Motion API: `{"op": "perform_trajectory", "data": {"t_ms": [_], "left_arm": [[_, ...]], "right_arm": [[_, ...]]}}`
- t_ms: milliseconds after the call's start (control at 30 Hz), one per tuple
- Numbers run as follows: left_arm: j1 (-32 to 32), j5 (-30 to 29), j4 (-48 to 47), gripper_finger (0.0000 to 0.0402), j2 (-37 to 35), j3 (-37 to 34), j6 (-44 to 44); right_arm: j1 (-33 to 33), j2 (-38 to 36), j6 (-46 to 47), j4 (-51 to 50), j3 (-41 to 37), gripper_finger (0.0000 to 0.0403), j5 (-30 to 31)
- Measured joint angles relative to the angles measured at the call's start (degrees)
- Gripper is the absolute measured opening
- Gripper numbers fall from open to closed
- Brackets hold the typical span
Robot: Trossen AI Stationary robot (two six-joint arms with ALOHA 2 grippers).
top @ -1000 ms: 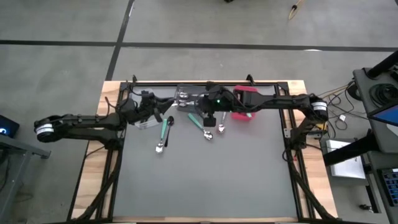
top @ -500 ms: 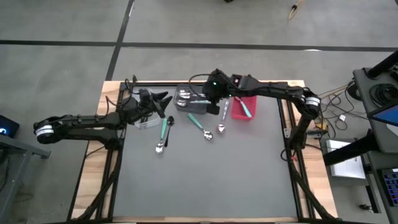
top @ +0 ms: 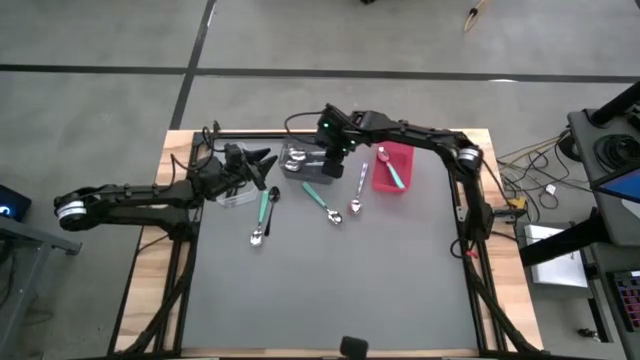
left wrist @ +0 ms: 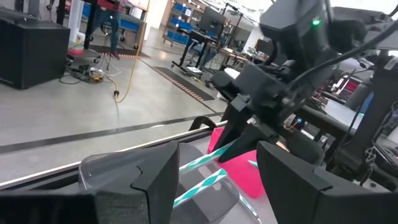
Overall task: Sort silverware by color (type)
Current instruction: Put the bottom blue patterned spoon into the black bin
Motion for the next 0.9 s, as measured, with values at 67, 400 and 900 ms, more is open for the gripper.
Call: {"op": "perform_trajectory", "data": {"t_ms": [67,400,900], "left_arm": [[0.0,0.0,-0.3,0.0195,0.0,0.0,0.0],[0.0,0.0,-1.8,0.0195,0.0,-0.1,0.5],[0.0,0.0,-2.0,0.0195,0.0,-0.1,0.5]], "right_arm": [[0.0,2.5,1.2,-3.4,3.7,0.0031,0.0],[0.0,11.1,6.2,-10.5,16.1,0.0031,0.1],[0.0,14.2,6.5,-10.4,17.6,0.0033,0.1]]}}
